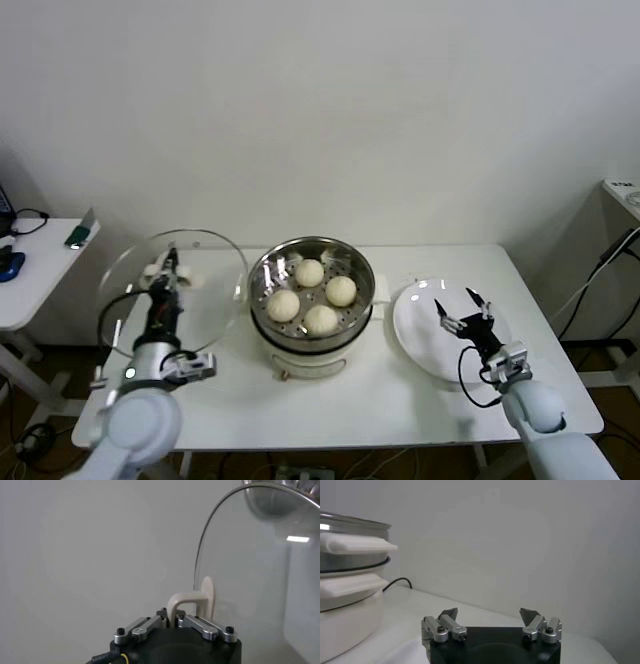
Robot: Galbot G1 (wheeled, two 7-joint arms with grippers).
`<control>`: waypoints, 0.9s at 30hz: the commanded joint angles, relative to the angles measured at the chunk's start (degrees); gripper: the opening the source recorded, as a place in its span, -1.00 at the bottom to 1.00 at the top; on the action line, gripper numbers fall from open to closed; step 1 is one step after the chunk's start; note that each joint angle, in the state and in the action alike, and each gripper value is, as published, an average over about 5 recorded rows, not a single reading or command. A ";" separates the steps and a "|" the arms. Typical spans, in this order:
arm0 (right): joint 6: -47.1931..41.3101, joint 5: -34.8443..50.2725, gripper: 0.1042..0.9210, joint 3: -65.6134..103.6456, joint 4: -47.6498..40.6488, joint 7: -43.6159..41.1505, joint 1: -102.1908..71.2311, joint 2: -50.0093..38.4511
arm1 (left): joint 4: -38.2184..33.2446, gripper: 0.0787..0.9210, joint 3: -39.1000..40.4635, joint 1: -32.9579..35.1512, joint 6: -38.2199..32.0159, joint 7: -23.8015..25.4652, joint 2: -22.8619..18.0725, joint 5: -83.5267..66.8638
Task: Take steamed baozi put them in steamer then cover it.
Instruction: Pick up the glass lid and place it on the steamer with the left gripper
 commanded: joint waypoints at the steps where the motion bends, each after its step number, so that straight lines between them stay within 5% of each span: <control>1: -0.28 -0.36 0.76 -0.75 -1.42 0.23 1.95 0.09 | 1.90 -0.81 20.70 -16.02 8.72 9.74 -5.74 6.53; 17: 0.39 -2.50 0.76 0.05 -3.71 0.19 2.66 1.58 | 16.57 -0.81 25.65 -26.03 8.72 15.23 -24.68 17.27; 27: 0.87 -3.33 0.76 0.76 -4.73 -0.27 2.72 1.75 | 22.09 -0.81 24.50 -24.53 8.72 15.04 -29.91 18.98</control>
